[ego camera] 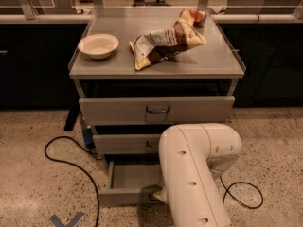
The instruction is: Open bottom drawer
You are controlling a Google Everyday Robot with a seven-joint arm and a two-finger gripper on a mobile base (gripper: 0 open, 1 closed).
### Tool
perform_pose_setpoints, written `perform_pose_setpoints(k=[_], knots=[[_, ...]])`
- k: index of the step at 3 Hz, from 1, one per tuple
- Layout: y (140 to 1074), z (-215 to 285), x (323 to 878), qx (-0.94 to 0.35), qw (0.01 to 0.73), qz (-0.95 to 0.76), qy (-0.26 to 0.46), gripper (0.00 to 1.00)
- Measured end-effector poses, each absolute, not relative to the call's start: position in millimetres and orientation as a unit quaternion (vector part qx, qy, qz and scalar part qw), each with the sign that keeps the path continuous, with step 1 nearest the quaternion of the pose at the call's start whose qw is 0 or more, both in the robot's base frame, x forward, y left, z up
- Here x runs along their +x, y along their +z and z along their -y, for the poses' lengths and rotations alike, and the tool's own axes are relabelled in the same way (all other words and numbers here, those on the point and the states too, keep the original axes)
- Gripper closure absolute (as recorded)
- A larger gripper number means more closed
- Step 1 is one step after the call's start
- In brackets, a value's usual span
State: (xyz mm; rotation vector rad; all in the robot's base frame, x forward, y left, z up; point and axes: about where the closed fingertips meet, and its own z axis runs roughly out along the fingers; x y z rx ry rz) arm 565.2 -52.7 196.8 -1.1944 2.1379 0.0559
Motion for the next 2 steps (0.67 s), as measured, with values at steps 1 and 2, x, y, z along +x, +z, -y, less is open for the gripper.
perform_pose_setpoints(k=[1,2], knots=[[197.4,54.6,552.9,-0.457,0.344,-0.820,0.025,1.00],[200.2,57.2,538.7,-0.456,0.350,-0.818,0.027,1.00]])
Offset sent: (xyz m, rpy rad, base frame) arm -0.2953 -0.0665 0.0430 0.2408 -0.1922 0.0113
